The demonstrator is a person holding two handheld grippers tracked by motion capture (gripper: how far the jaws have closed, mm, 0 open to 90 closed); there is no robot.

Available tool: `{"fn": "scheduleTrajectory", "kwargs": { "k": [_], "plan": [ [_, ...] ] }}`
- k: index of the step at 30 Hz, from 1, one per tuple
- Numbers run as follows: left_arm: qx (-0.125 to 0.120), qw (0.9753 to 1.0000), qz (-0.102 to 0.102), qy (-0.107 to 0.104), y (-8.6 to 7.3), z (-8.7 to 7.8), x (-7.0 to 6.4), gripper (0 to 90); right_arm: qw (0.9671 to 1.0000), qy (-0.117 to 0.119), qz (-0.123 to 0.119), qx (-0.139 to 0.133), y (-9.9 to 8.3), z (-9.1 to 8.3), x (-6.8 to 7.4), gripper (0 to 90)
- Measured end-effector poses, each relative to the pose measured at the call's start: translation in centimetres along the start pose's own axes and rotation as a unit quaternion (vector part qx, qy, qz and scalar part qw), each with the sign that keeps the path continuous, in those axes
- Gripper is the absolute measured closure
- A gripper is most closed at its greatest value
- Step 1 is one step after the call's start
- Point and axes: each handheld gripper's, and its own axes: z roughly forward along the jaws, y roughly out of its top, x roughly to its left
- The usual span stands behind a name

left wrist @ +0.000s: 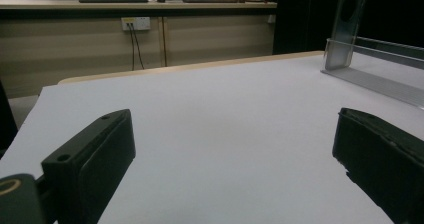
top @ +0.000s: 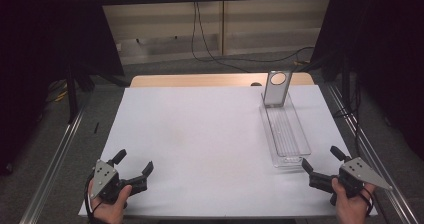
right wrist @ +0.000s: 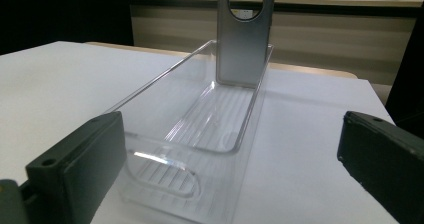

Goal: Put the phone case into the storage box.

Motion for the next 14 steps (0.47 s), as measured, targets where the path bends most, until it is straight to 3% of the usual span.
{"fn": "scheduleTrajectory", "kwargs": {
  "k": [5,14],
  "plan": [
    [-0.002,1.0000,0.005,-0.006,0.00,0.06,0.07,3.4,1.0000,0.005,-0.006,-0.003,-0.24,-0.56,0.18,0.0],
    [-0.004,0.9999,-0.006,-0.010,-0.03,0.37,0.16,3.4,0.9999,0.009,0.010,-0.002,-0.23,0.02,0.01,0.0]
  ]
}}
